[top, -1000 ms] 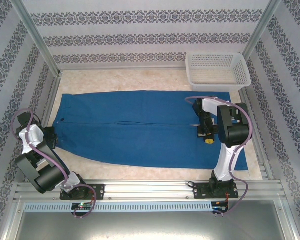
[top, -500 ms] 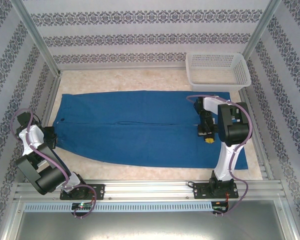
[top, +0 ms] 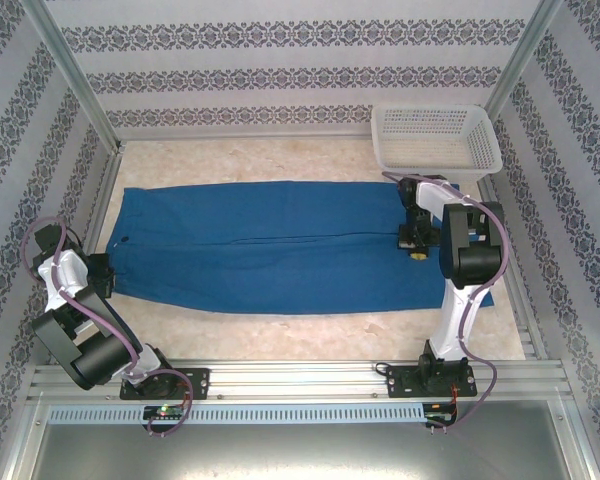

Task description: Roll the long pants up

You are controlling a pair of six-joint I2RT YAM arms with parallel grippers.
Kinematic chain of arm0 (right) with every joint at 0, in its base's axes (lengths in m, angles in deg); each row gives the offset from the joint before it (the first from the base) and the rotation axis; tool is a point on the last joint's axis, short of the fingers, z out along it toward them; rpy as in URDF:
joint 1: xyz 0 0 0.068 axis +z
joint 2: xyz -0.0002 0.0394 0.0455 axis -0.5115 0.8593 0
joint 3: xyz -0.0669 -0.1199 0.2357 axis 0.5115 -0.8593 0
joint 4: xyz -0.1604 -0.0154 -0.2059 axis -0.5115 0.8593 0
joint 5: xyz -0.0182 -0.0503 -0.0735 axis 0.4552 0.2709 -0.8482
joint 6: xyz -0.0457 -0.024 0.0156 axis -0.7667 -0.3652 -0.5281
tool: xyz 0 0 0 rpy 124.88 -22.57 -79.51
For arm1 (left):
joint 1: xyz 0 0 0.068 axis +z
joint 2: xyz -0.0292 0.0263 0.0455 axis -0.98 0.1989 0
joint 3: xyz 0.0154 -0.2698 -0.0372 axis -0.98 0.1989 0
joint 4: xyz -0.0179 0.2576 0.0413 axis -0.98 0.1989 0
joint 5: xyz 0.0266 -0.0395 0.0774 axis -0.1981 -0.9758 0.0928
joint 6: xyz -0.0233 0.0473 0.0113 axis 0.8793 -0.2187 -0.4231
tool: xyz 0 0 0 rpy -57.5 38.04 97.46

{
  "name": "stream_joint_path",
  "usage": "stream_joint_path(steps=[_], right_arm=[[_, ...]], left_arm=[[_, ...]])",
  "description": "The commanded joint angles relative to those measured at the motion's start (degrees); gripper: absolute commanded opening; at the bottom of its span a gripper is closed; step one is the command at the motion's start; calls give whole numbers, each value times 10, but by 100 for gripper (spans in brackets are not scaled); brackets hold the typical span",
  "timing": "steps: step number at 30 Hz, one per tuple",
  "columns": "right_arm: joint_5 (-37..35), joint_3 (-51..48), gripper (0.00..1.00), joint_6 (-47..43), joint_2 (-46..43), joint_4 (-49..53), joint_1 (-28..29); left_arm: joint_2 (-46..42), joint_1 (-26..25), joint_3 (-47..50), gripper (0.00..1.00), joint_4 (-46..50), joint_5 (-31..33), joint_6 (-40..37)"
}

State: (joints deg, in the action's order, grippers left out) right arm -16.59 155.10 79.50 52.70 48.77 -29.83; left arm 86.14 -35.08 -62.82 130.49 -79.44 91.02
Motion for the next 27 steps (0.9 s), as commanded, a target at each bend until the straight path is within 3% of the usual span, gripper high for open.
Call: stream_joint_path(steps=[1, 7, 9, 12, 14, 19, 27], right_arm=[[4, 21, 0, -8, 11, -34, -7], [39, 0, 2, -2, -51, -13, -13], [66, -14, 29, 6, -89, -4, -26], [127, -48, 82, 32, -162, 0, -56], [158, -74, 97, 59, -217, 1, -87], [230, -173, 98, 153, -350, -14, -214], [217, -349, 93, 213, -509, -30, -401]], left_arm=[[-14, -6, -10, 0, 6, 8, -3], [-15, -6, -9, 0, 4, 8, -1], [-16, -6, -7, 0, -1, 7, 2], [-13, -6, -2, 0, -11, 2, 9], [-13, -6, 3, 0, -20, -3, 14], [-3, -6, 10, 0, -37, -14, 19], [30, -6, -2, 0, -47, -29, 13]])
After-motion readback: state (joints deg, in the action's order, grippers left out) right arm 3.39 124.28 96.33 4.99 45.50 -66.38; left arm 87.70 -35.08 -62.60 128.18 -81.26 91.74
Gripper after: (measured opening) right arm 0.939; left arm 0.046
